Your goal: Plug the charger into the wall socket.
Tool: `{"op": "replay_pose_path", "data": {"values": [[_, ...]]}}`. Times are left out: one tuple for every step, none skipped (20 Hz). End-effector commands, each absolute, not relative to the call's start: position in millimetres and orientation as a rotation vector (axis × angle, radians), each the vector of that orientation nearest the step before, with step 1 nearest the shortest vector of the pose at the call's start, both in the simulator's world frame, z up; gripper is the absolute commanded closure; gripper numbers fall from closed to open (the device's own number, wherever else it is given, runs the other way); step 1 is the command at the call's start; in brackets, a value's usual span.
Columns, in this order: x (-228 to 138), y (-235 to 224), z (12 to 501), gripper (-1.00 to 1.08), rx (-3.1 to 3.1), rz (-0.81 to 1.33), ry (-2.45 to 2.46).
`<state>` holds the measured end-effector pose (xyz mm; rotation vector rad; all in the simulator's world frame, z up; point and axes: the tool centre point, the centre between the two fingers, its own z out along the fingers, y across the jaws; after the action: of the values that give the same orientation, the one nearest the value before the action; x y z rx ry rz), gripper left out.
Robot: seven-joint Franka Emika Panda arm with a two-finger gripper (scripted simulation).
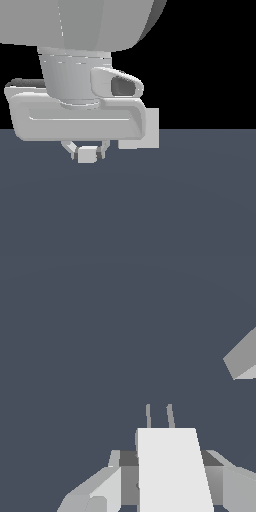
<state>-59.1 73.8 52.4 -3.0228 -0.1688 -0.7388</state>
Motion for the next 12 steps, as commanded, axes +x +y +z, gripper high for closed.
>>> {"op": "replay_pose_path", "data": {"values": [[-60,59,59,1.08,-3.021,-0.740,-0.183],[-60,53,61,1.08,-3.020,-0.740,-0.187],[-60,48,64,1.08,-3.019,-0.740,-0.192],[-60,43,66,1.08,-3.018,-0.740,-0.196],[-60,38,68,1.08,-3.018,-0.740,-0.200],[-60,33,70,1.08,-3.017,-0.740,-0.204],[-59,28,72,1.08,-3.017,-0.740,-0.208],[-59,24,74,1.08,-3.016,-0.740,-0.212],[-59,19,76,1.08,-3.015,-0.740,-0.215],[-59,15,78,1.08,-3.015,-0.739,-0.219],[-59,11,79,1.08,-3.014,-0.739,-0.222],[-59,7,81,1.08,-3.014,-0.739,-0.225]]}}
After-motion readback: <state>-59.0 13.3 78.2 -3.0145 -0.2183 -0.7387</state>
